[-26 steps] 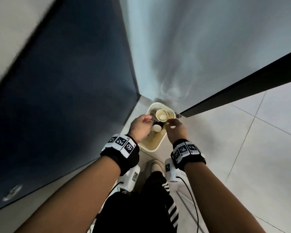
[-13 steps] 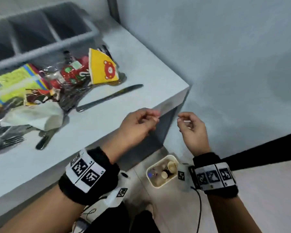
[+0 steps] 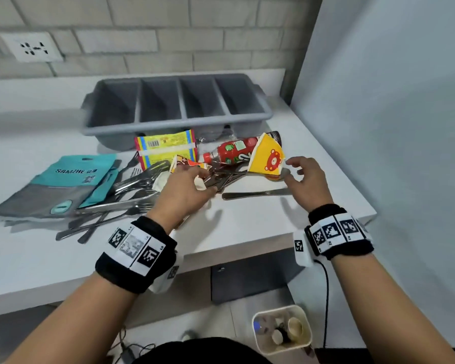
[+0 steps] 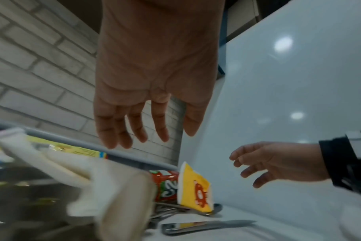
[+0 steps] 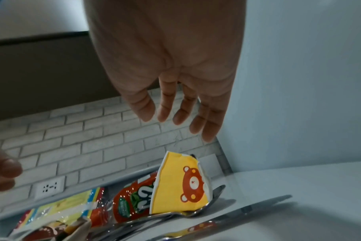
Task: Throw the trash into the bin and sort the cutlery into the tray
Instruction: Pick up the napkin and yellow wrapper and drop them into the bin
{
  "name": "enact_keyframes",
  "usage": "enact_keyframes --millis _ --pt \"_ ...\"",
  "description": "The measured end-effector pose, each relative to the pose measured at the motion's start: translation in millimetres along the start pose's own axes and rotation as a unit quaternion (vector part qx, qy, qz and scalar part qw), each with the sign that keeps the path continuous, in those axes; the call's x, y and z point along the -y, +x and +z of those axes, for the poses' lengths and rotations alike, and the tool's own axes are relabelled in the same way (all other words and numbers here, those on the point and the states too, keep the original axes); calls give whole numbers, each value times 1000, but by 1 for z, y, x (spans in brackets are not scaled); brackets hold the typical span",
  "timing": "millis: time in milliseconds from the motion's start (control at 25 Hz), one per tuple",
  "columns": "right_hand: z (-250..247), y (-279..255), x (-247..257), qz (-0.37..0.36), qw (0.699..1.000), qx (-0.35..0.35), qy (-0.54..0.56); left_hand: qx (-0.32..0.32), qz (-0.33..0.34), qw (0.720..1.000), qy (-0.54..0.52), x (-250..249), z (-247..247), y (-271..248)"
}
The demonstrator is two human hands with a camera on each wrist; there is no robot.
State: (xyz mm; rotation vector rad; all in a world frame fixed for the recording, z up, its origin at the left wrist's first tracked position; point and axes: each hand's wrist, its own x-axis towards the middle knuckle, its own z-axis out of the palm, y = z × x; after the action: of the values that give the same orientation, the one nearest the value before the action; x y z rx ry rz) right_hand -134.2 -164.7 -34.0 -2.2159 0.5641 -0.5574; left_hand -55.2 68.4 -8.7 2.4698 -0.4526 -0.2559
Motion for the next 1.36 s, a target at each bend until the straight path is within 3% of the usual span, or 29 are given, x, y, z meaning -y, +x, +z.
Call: enact_keyframes --millis 120,240,400,600,760,920,1040,1200,1360 --pt "18 33 -3 19 998 -6 -60 -14 -78 992 96 20 -3 15" --pt "38 58 -1 66 992 11 -105 10 -149 982 119 38 -5 32" --pt "56 73 -1 146 980 46 -130 43 -160 978 131 45 -5 45" --pt "62 76 0 150 978 0 -142 17 -160 987 -8 54 -5 54" --pt "61 69 7 122 979 26 -160 -30 -157 976 -147 59 -12 56" --pt "55 52 17 115 989 -9 -96 -57 -141 968 -199 57 -20 50" --pt "46 24 24 111 992 -55 -11 -54 -144 939 -308 43 -24 39" --pt "23 -31 11 133 986 -88 56 34 -70 907 -415 -5 -9 9" --pt "-17 -94 -21 183 969 -146 74 140 -34 905 -400 -54 40 -31"
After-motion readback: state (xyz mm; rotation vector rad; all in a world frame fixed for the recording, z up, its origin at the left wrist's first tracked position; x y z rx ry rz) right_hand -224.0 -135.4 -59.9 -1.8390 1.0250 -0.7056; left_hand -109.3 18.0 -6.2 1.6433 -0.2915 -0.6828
